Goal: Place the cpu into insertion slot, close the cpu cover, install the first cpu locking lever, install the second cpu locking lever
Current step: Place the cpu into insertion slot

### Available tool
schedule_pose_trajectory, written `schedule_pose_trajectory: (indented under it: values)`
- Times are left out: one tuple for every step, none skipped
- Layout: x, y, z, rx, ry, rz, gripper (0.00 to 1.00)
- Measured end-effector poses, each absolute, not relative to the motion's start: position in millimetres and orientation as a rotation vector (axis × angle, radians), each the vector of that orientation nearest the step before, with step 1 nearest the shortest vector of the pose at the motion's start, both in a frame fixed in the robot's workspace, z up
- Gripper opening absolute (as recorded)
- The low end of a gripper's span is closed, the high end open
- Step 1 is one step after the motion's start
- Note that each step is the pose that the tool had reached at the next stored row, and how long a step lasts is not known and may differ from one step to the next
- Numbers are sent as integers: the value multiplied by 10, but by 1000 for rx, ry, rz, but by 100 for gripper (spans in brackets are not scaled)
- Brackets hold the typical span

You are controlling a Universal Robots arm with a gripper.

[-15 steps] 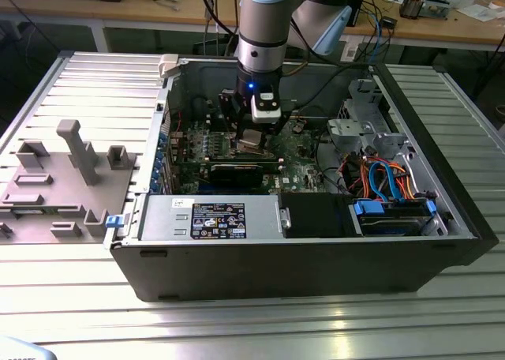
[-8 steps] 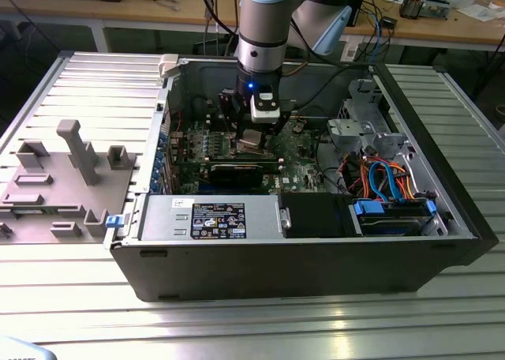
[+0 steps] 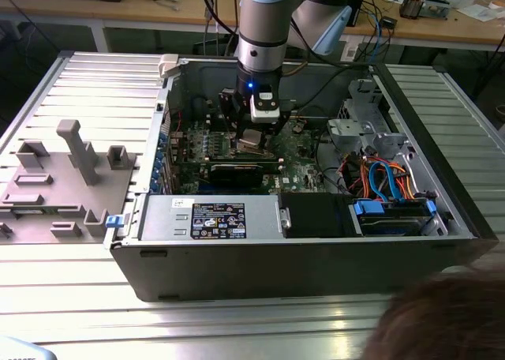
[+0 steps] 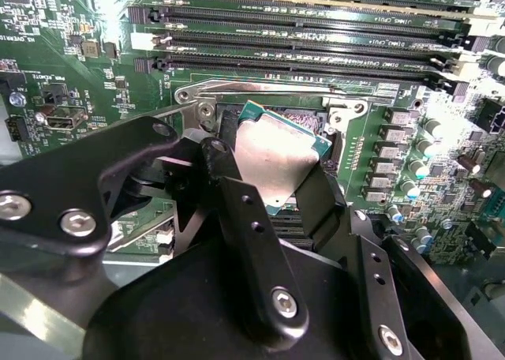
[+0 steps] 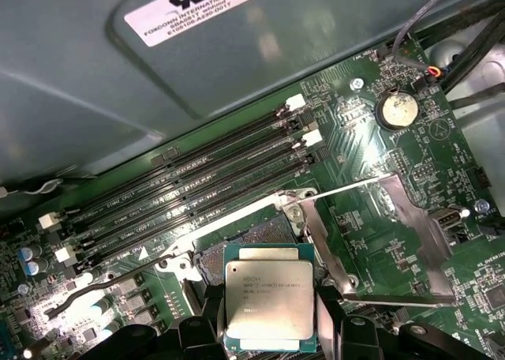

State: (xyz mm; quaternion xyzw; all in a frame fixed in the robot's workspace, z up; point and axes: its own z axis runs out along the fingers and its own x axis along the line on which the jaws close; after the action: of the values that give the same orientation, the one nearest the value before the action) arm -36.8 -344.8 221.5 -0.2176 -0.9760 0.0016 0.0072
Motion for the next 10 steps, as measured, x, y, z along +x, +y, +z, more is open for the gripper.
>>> schedule_pose_trajectory:
  values:
    - [-368,-3448,2216,-681,-3052,5,54]
    - [-368,-3448,2216,-683,-3052,5,54]
    - [-368,-3448,2216,-685,-3051,5,54]
    - [-368,-3448,2216,-686,-3051,5,54]
    - [-368,-3448,2216,-688,-3051,5,54]
    - [-368,-3448,2216,-690,-3050,5,54]
    - [-368,-3448,2216,-692,-3050,5,54]
    - [-368,-3448,2216,-694,-3049,5,54]
    - [-368,-3448,2216,-696,-3049,5,54]
    - [-368,-3448,2216,-697,-3048,5,54]
